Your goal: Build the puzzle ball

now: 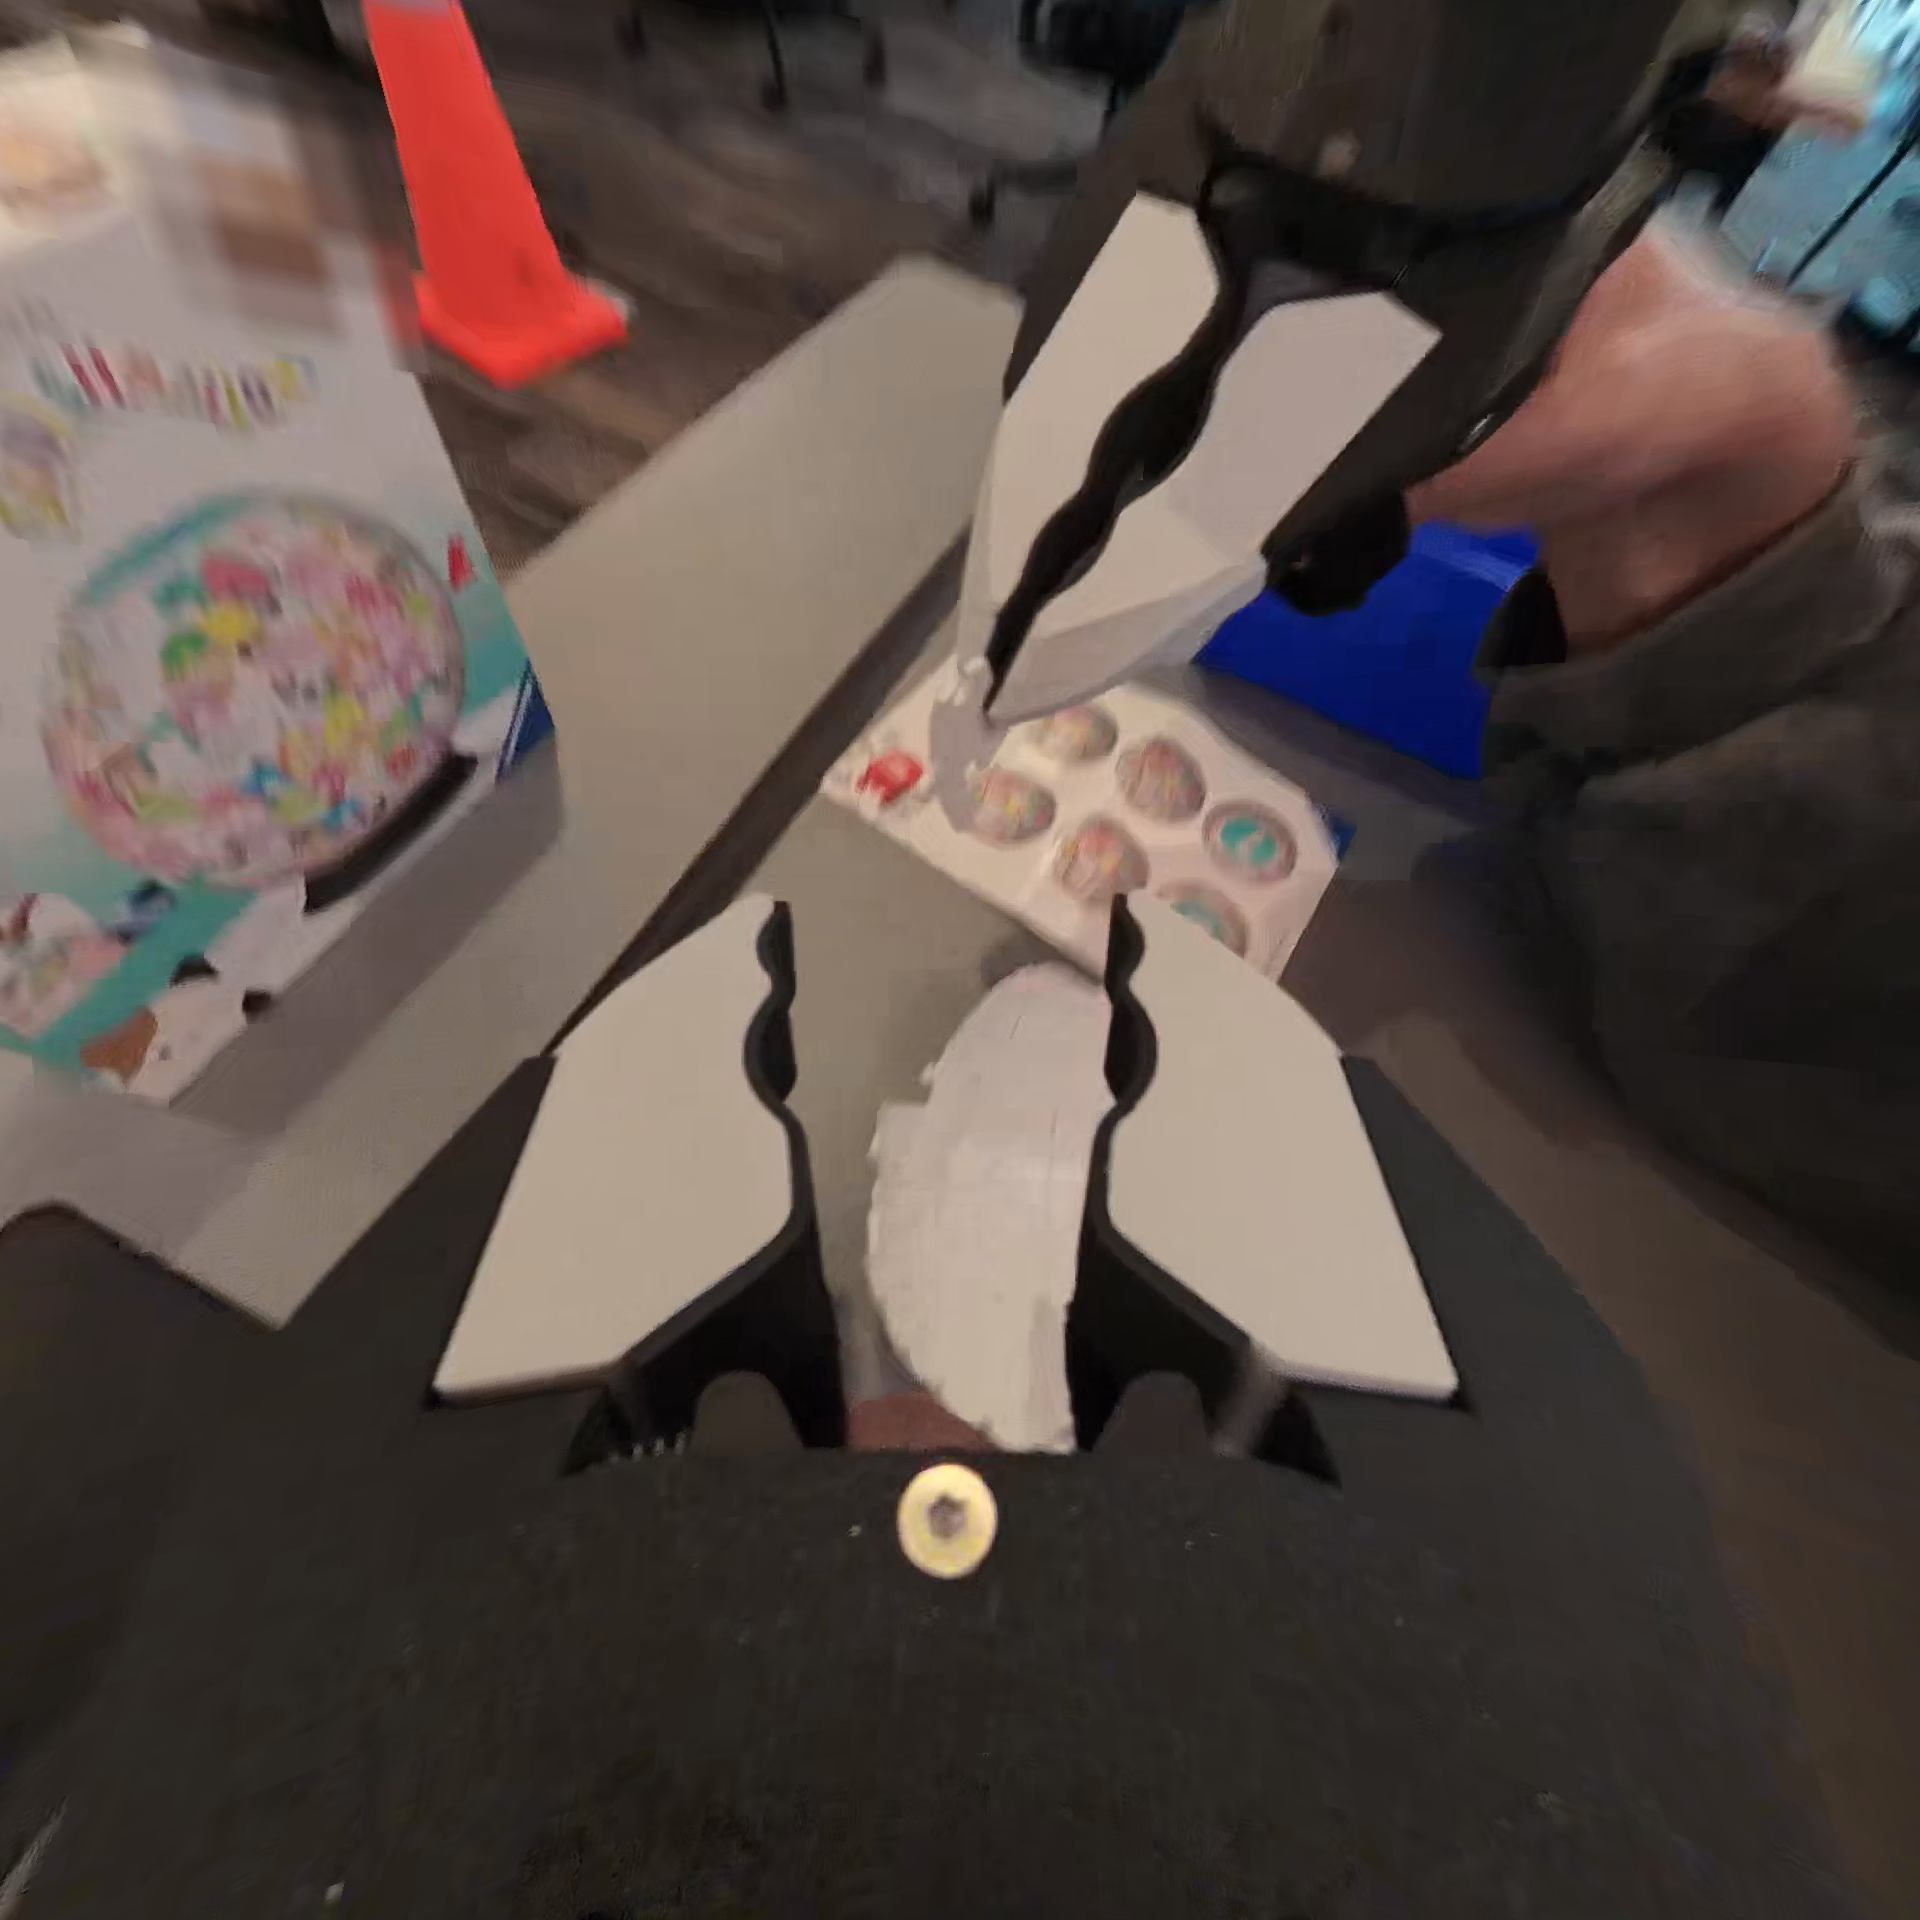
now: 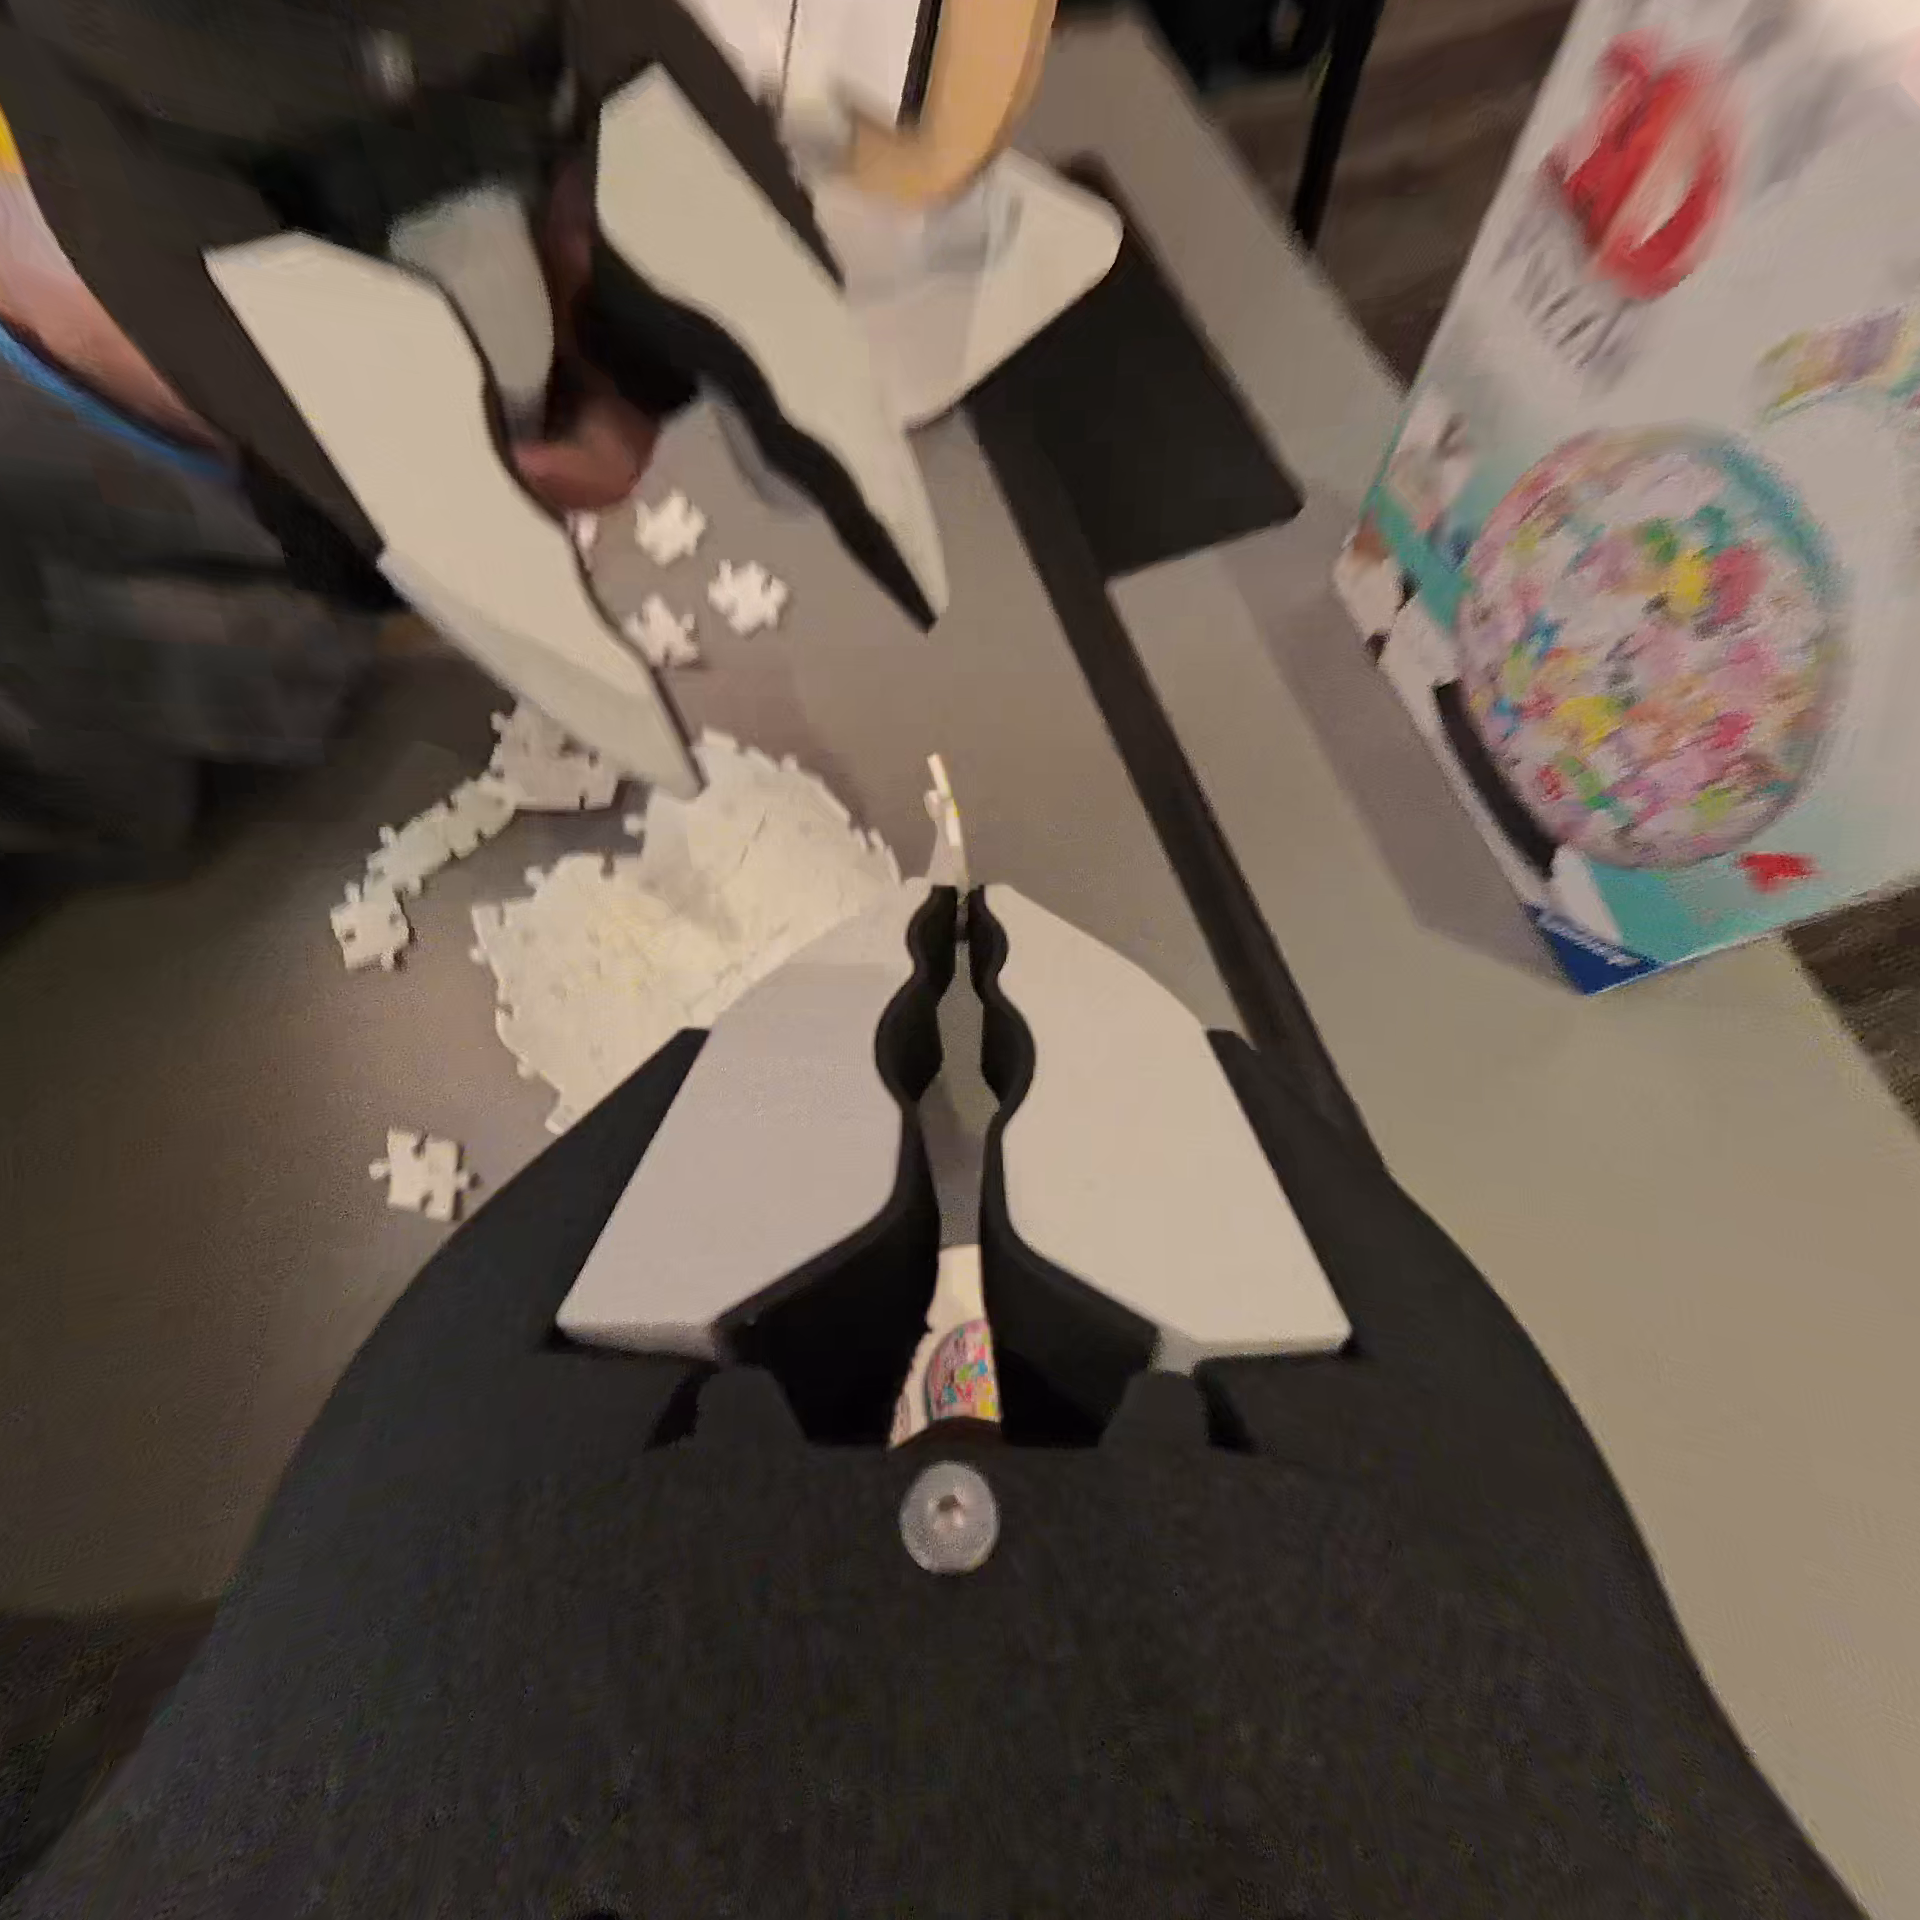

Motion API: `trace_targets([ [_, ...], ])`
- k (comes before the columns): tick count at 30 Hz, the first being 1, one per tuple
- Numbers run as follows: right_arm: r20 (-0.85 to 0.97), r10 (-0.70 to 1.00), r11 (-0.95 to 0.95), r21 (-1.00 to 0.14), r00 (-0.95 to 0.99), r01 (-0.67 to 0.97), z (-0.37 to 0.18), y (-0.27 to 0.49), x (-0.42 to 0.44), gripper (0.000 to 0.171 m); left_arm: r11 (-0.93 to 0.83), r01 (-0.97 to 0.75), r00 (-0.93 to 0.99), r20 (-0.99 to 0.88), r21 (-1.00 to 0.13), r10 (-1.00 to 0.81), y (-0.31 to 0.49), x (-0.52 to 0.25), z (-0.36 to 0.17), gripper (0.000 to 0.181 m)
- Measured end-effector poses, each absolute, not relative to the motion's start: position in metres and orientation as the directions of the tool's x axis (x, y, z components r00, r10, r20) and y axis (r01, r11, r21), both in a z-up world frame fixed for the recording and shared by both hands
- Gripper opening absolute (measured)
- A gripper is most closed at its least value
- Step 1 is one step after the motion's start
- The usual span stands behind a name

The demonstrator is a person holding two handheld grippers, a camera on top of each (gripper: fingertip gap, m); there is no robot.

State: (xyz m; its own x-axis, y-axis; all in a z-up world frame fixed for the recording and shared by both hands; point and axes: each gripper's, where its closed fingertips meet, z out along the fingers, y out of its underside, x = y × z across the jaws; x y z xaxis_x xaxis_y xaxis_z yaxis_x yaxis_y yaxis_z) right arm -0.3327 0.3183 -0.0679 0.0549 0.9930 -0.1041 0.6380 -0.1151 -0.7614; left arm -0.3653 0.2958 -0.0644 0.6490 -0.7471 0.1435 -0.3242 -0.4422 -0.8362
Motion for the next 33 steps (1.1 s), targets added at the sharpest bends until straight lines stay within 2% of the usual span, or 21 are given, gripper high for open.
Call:
trace_targets([
  [3, -0.171, 0.985, -0.134, -0.638, 0.03, 0.758, -0.104, 0.31, -0.339, 0.003, -0.489, -0.396, 0.666, 0.124, -0.777, -0.736, 0.298, -0.379, -0.09, 0.051],
  [6, -0.18, 0.984, -0.095, -0.578, -0.013, 0.81, -0.122, 0.299, -0.347, 0.002, -0.525, -0.435, 0.632, 0.167, -0.732, -0.757, 0.293, -0.377, -0.108, 0.047],
  [10, -0.191, 0.98, -0.075, -0.618, -0.057, 0.783, -0.113, 0.288, -0.358, 0.002, -0.518, -0.493, 0.616, 0.141, -0.699, -0.775, 0.292, -0.375, -0.122, 0.041],
  [16, -0.223, 0.971, -0.089, -0.681, -0.09, 0.727, -0.097, 0.283, -0.357, 0.003, -0.445, -0.486, 0.507, 0.172, -0.752, -0.845, 0.28, -0.358, -0.109, 0.005],
  [19, -0.225, 0.968, -0.081, -0.697, -0.11, 0.712, -0.095, 0.282, -0.356, 0.003, -0.448, -0.469, 0.487, 0.201, -0.761, -0.85, 0.278, -0.356, -0.107, 0.002],
  [23, -0.141, 0.983, -0.025, -0.732, -0.115, 0.681, -0.088, 0.288, -0.357, 0.006, -0.529, -0.433, 0.5, 0.294, -0.73, -0.815, 0.279, -0.363, -0.113, 0.002],
  [28, -0.07, 0.99, 0.032, -0.73, -0.121, 0.683, -0.091, 0.29, -0.359, 0.006, -0.542, -0.397, 0.478, 0.337, -0.741, -0.811, 0.279, -0.366, -0.109, 0.002],
  [33, -0.097, 0.987, 0.019, -0.734, -0.132, 0.679, -0.094, 0.288, -0.363, 0.003, -0.537, -0.409, 0.47, 0.334, -0.738, -0.817, 0.277, -0.366, -0.111, 0.002],
])
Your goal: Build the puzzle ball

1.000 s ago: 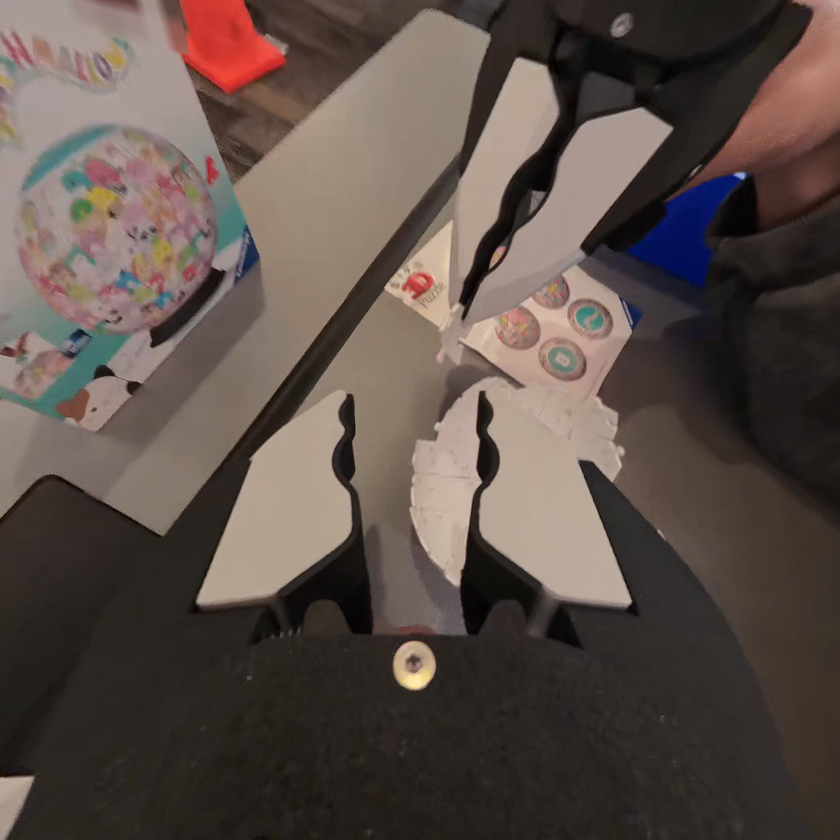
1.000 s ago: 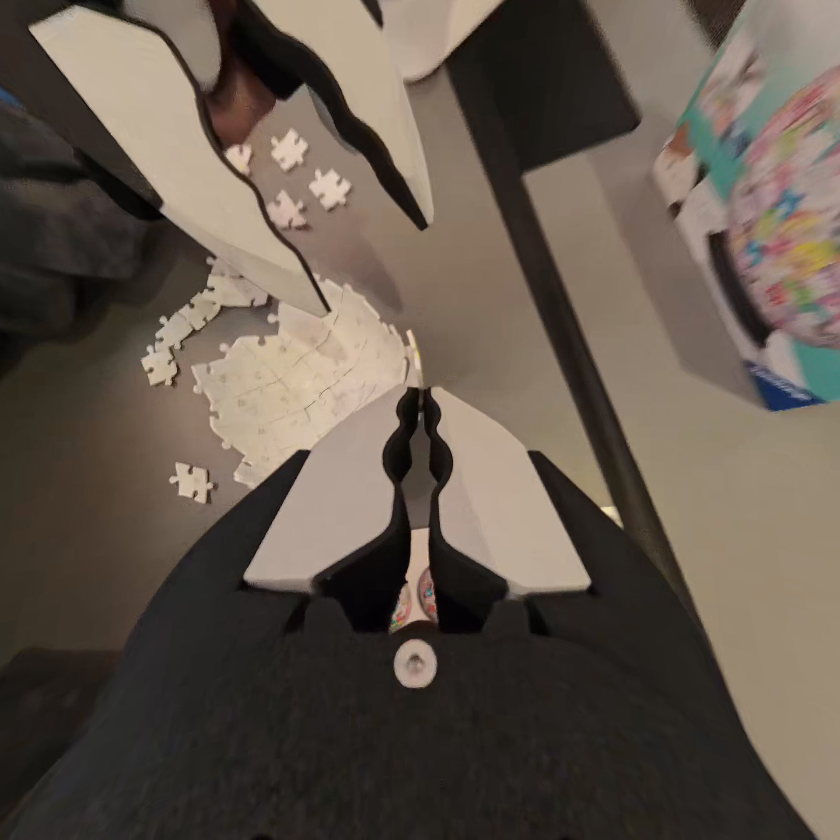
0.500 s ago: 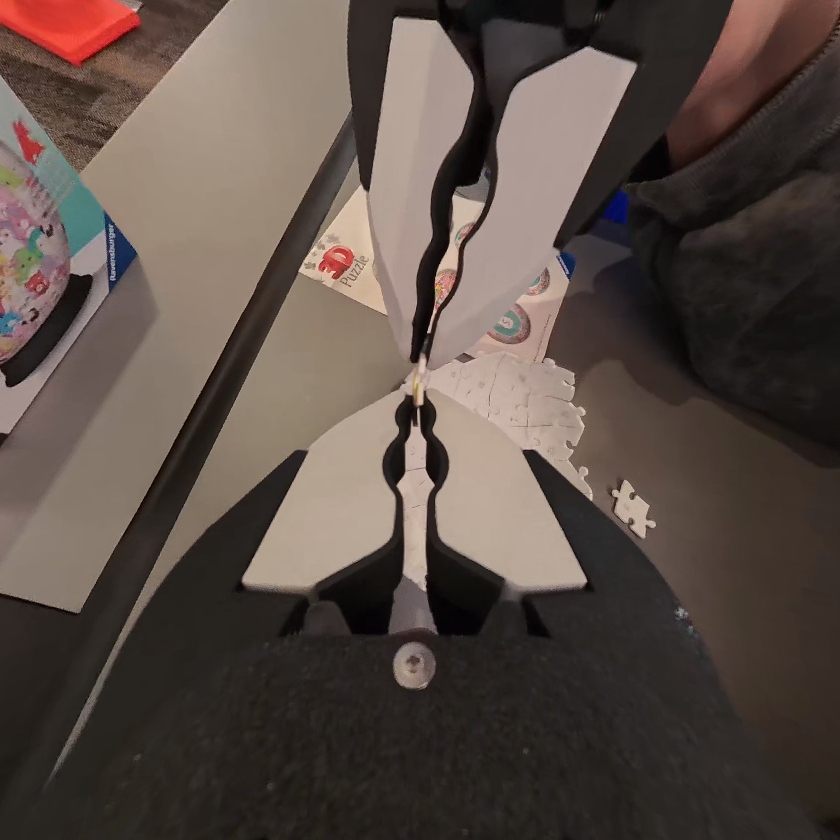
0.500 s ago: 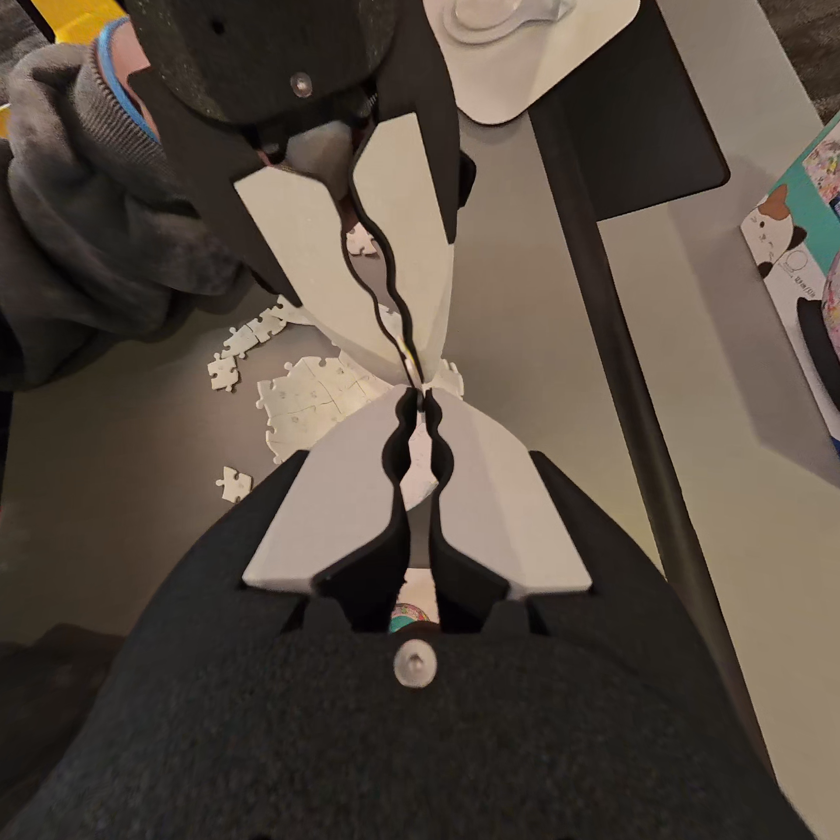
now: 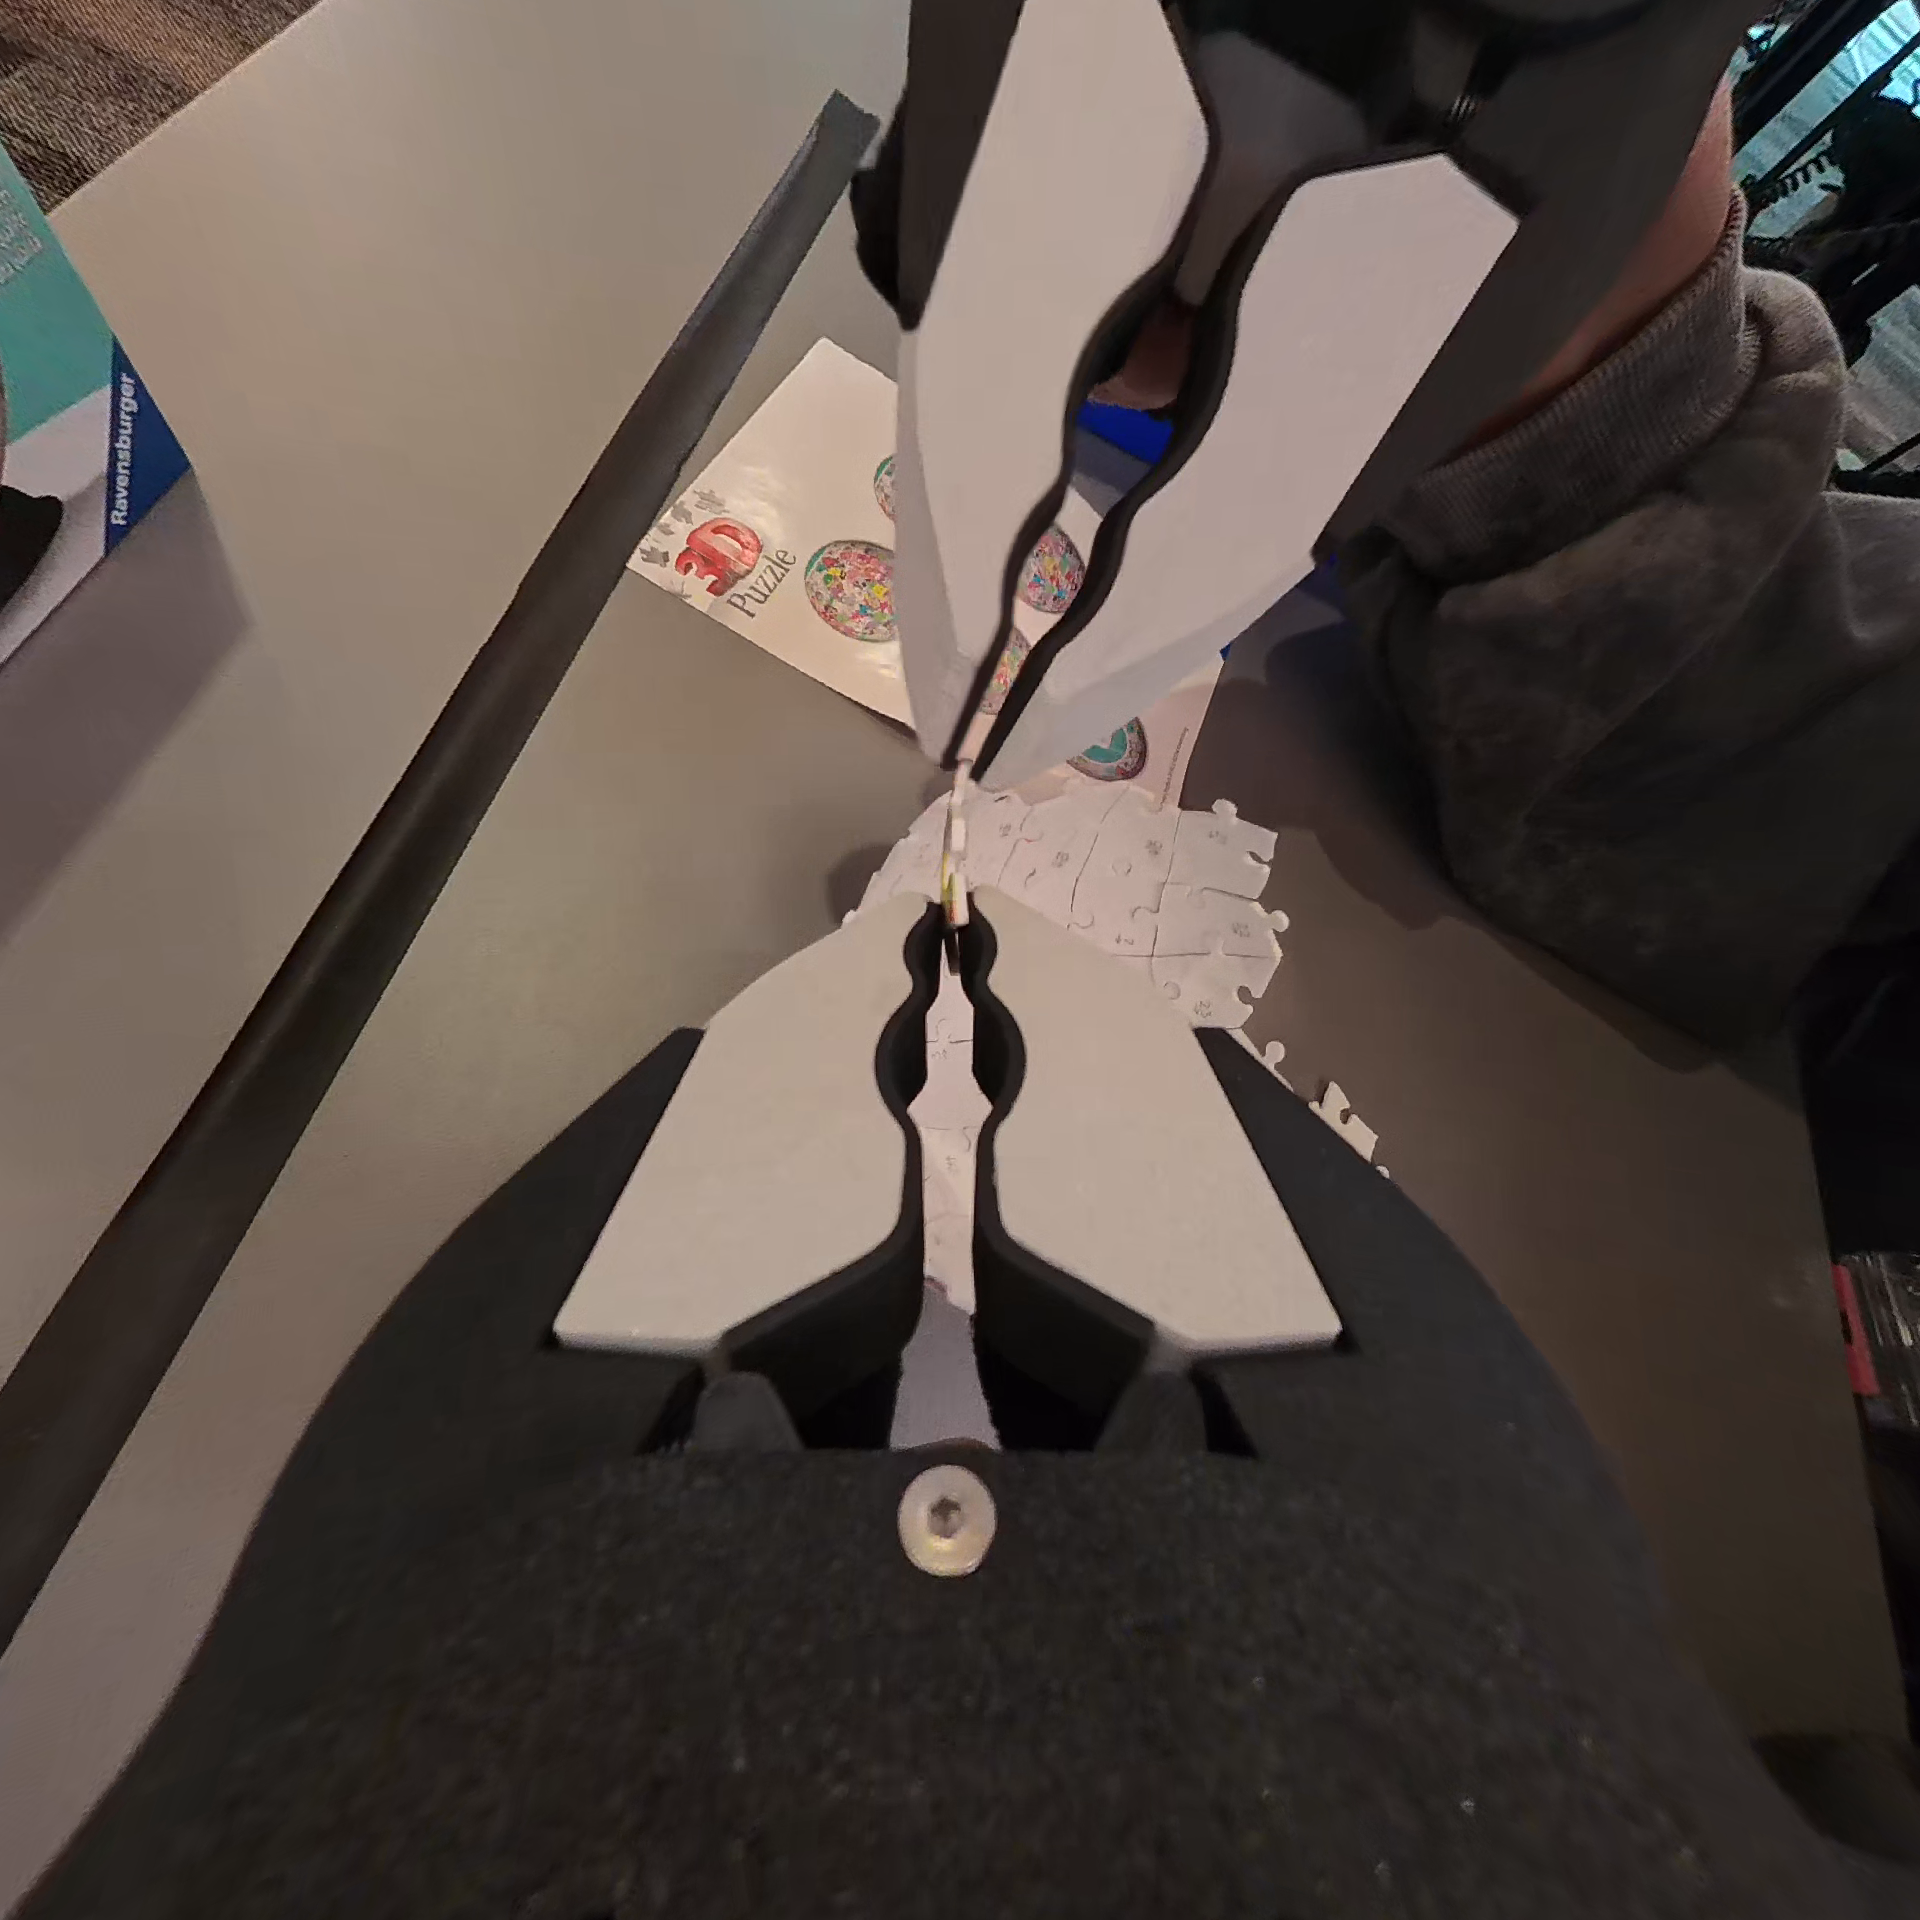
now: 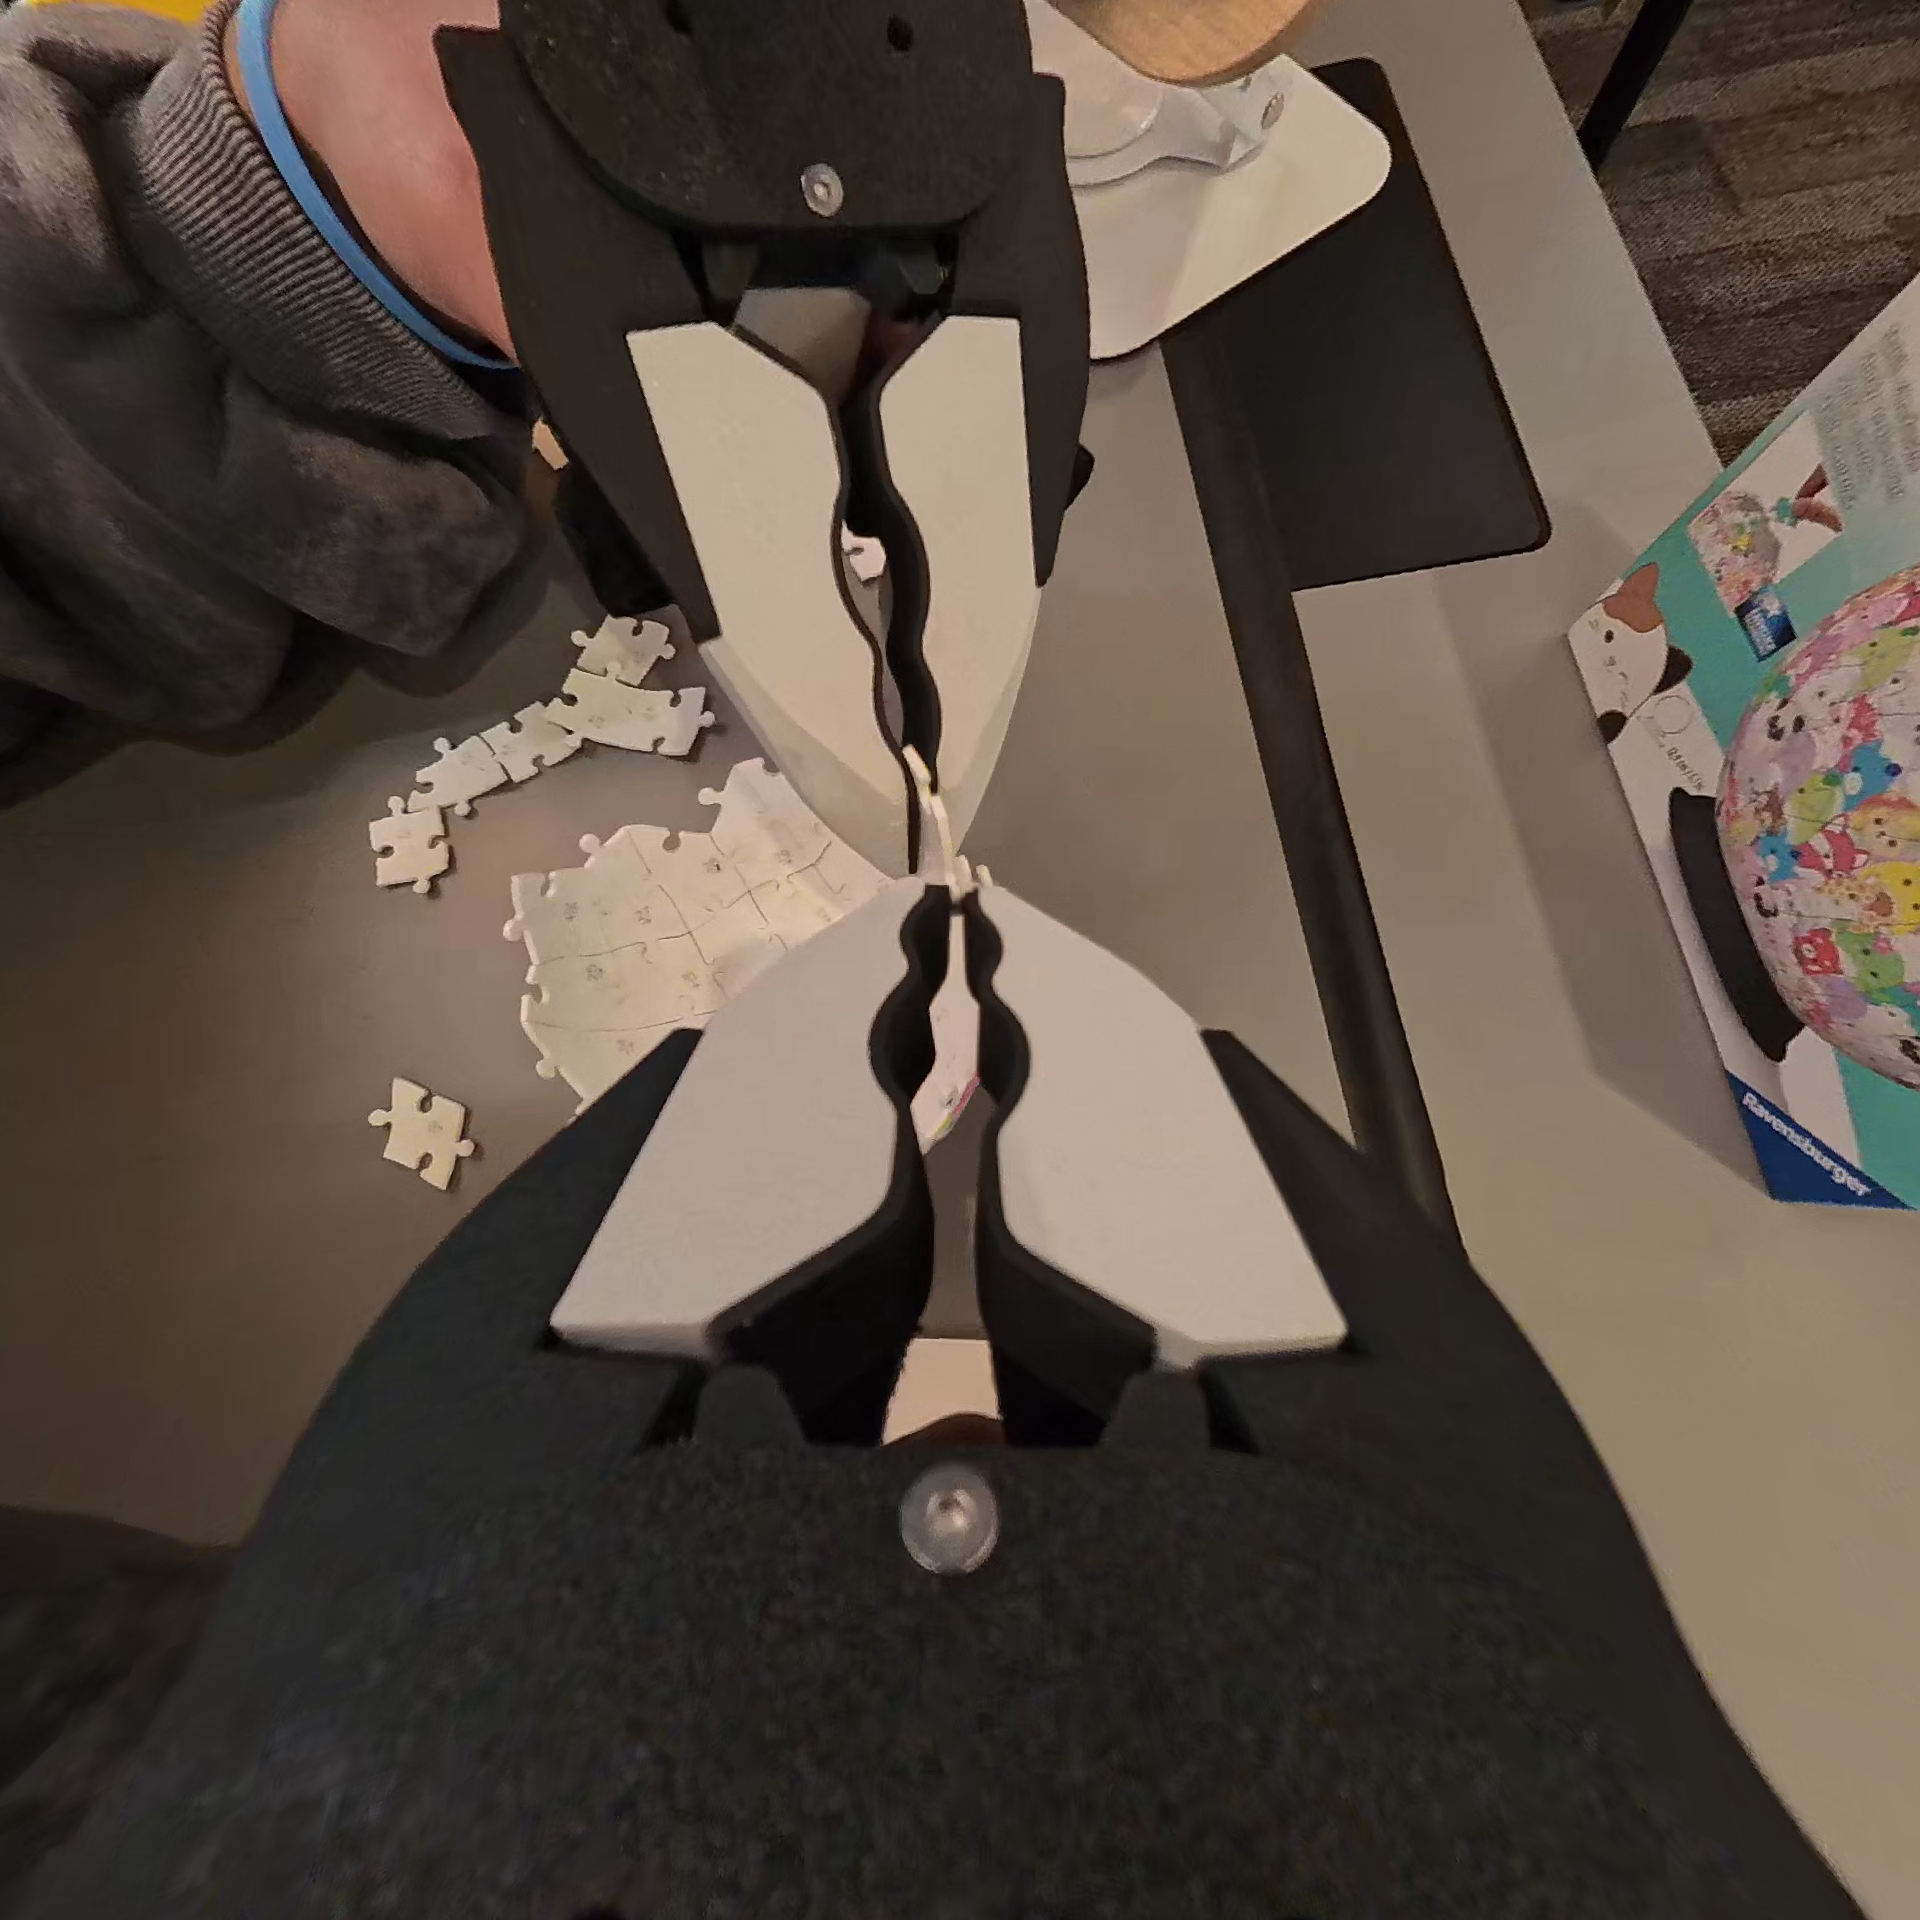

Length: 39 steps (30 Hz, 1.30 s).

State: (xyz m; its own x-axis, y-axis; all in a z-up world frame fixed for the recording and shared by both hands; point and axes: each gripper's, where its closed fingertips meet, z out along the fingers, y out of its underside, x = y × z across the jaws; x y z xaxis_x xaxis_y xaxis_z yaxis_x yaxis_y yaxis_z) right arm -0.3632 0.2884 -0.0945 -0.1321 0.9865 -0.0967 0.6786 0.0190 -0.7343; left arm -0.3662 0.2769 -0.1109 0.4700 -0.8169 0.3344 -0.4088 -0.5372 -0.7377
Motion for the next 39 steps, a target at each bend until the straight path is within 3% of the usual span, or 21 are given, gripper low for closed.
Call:
trace_targets([
  [7, -0.093, 0.993, -0.011, -0.684, -0.072, 0.729, -0.102, 0.293, -0.362, 0.002, -0.561, -0.409, 0.497, 0.34, -0.72, -0.798, 0.281, -0.369, -0.119, 0.003],
  [10, -0.08, 0.997, -0.048, -0.604, -0.001, 0.796, -0.113, 0.294, -0.357, 0.002, -0.581, -0.477, 0.563, 0.278, -0.66, -0.778, 0.282, -0.388, -0.132, 0.028],
  [14, -0.035, 0.995, -0.094, -0.471, 0.088, 0.877, -0.127, 0.293, -0.353, 0.002, -0.584, -0.486, 0.588, 0.251, -0.651, -0.769, 0.281, -0.402, -0.129, 0.028],
  [20, 0.047, 0.995, -0.066, -0.365, 0.089, 0.929, -0.147, 0.294, -0.354, 0.002, -0.592, -0.488, 0.603, 0.243, -0.642, -0.76, 0.284, -0.404, -0.133, 0.028],
  [30, 0.012, 0.989, -0.126, -0.454, 0.147, 0.882, -0.141, 0.295, -0.362, 0.002, -0.579, -0.512, 0.586, 0.234, -0.635, -0.776, 0.29, -0.387, -0.149, 0.024],
  [39, -0.058, 0.981, -0.181, -0.614, 0.184, 0.769, -0.113, 0.291, -0.358, 0.002, -0.511, -0.468, 0.539, 0.226, -0.721, -0.812, 0.289, -0.377, -0.126, 0.022],
])
